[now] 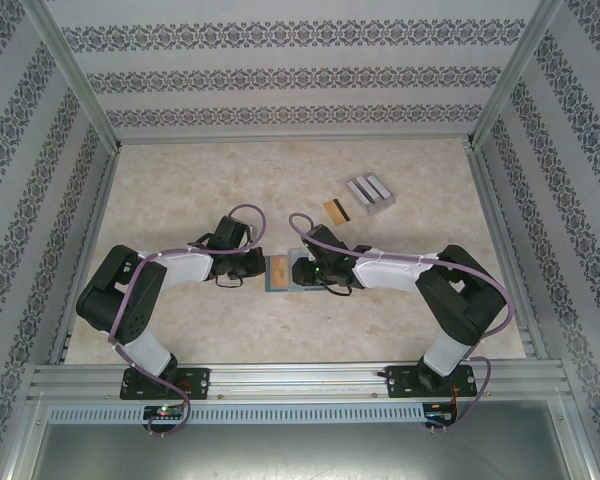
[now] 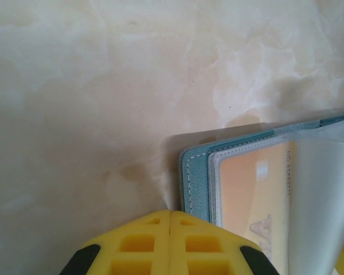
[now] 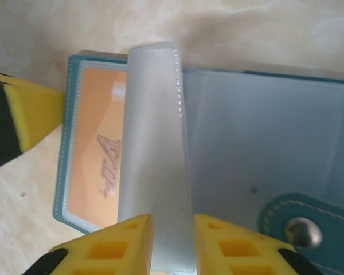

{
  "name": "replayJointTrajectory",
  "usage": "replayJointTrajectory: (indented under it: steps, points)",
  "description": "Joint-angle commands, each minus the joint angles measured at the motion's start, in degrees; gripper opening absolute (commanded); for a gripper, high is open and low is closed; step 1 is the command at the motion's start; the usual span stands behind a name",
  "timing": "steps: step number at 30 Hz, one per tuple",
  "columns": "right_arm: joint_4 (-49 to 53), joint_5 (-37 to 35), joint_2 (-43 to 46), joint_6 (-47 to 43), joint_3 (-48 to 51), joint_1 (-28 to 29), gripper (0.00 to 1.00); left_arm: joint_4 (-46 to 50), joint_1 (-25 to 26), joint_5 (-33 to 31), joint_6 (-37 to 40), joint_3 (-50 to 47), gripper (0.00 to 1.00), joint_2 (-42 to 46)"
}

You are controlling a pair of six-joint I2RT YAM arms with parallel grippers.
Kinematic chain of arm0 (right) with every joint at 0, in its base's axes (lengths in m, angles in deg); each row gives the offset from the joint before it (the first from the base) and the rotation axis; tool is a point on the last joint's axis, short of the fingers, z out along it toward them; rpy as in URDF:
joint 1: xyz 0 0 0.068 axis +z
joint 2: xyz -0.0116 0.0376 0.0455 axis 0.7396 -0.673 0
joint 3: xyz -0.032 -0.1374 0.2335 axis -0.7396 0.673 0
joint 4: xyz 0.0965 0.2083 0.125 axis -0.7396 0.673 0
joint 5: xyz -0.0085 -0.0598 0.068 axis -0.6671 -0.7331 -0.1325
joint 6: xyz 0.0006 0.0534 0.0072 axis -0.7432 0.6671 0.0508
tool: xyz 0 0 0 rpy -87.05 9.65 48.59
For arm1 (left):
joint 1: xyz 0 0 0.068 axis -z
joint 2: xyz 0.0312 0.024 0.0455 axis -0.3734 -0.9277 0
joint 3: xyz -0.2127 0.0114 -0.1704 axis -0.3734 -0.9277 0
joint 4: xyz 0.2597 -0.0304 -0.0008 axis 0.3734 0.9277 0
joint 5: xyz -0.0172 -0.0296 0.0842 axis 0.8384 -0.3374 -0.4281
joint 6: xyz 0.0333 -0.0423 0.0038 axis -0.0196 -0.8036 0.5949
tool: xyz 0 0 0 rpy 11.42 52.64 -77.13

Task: Put the credit cards into the card holder
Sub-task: Flip over the card slot in the card holder.

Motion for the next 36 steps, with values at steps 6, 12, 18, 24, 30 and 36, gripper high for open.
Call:
replayJointTrajectory:
  steps: [6,12,18,24,30,36]
  points:
    - [-5.30,4.42,-0.51,-1.24,-1.83,0.56,0.32,1.17,-0.22,-0.63,0.41,-0.29,0.02,-2.10]
    - [-7.55,5.32,-0.24,-0.99,-1.65,0.53,0.30,-0.67,-0.36,1.66,0.91,-0.84,0.03,-2.03]
    - [-10.94,8.73,-1.36,-1.27,-1.75,0.60,0.34,-0.02,-1.03,1.00,1.48,-0.93,0.07,-1.28]
    - [-15.36,14.32,-7.24,-2.33,-6.46,2.64,0.42,-3.85,-3.05,3.07,1.48,-3.12,0.15,0.76]
    - [-9.49,9.47,-1.78,-10.13,-7.96,1.65,0.43,-4.73,-5.80,-0.62,-0.30,-6.26,0.27,4.50]
    - [-4.38,2.38,6.94,-16.52,-6.92,-3.55,0.45,-4.32,-5.85,-6.86,-0.81,-8.70,0.32,10.00]
